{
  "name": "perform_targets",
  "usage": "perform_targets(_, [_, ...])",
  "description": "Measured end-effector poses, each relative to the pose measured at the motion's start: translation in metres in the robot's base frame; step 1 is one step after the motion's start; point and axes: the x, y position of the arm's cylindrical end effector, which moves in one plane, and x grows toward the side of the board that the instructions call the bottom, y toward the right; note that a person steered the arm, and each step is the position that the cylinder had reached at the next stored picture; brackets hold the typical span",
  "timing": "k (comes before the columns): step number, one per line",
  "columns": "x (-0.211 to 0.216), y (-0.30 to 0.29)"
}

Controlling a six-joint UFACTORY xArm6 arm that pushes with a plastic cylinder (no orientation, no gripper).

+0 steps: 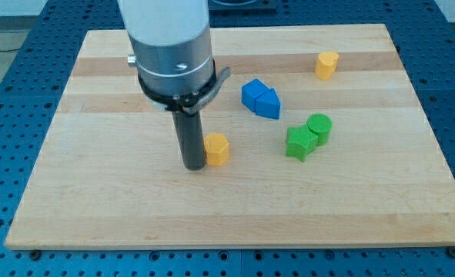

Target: Push the yellow hexagon to the bottom of the yellow heart

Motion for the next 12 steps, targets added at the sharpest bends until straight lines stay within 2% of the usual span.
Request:
perform_targets(8, [-0.045,0.093])
perform_targets(12, [-0.053,0.142])
